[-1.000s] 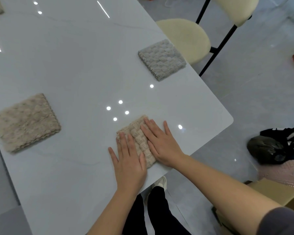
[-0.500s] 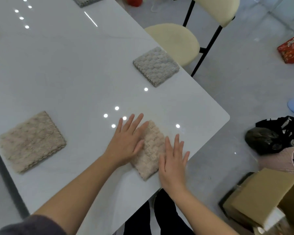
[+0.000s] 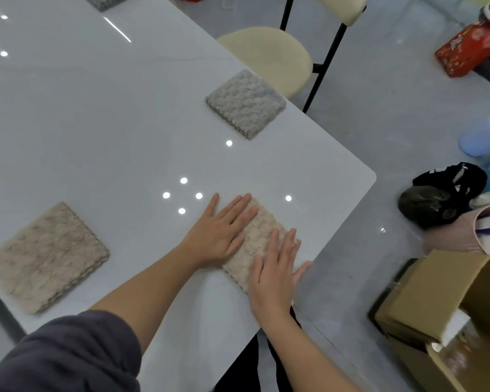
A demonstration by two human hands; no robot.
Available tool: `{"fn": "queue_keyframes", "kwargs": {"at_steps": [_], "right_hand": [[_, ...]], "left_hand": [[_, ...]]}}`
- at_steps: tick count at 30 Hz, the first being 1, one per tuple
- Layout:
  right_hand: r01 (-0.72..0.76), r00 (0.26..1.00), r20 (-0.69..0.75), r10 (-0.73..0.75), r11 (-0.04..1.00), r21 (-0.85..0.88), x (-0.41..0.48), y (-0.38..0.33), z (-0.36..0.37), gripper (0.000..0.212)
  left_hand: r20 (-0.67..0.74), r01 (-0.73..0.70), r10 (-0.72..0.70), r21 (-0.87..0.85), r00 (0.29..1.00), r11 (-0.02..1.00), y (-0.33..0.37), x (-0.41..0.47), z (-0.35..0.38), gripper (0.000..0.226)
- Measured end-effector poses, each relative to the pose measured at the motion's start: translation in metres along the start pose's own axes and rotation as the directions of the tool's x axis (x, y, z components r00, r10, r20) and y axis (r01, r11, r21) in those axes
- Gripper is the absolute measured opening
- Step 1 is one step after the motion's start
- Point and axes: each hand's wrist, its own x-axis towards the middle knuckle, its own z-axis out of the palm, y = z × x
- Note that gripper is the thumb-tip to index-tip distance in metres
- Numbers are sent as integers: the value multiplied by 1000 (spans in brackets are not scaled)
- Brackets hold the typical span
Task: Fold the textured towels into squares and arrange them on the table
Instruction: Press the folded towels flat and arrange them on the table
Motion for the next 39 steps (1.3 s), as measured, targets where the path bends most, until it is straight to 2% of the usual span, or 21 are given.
{"fn": "queue_keyframes", "kwargs": {"at_steps": [4,11,14,17,20,22,28,30,34,39], "right_hand": [[-29,998,-49,27,999,-25,3,-12,8,63],[-25,1000,4,25,989,-143,3,-15,3,63],[41,995,97,-23,982,-184,5,1,-18,67],[151,986,85,-142,982,-113,16,14,-42,65],[311,943,159,-292,944,-108,39,18,-46,60],[410,906,196,-376,894,-181,47,23,-41,58],[499,866,211,-453,812,-305,29,38,-37,56],[529,848,206,-488,798,-288,34,33,-43,57],[615,784,296,-545,744,-261,57,24,-41,59],[661,738,391,-549,704,-260,70,27,-42,61]], "left_hand": [[1,-37,37,18,999,999,-2,1,0,61],[-2,-18,18,17,1000,1000,3,1,1,62],[-59,89,-87,19,994,996,8,-7,-7,62],[-120,189,-188,-7,975,982,24,-22,-10,61],[-98,215,-215,-15,972,977,46,-31,-1,61],[-70,249,-251,-30,966,968,56,-34,7,61],[-56,257,-256,-4,965,967,66,-47,9,62],[-60,332,-334,-32,941,943,71,-46,5,63],[-15,492,-493,-51,870,869,75,-34,9,67],[17,512,-512,-52,859,857,75,-36,13,67]]}}
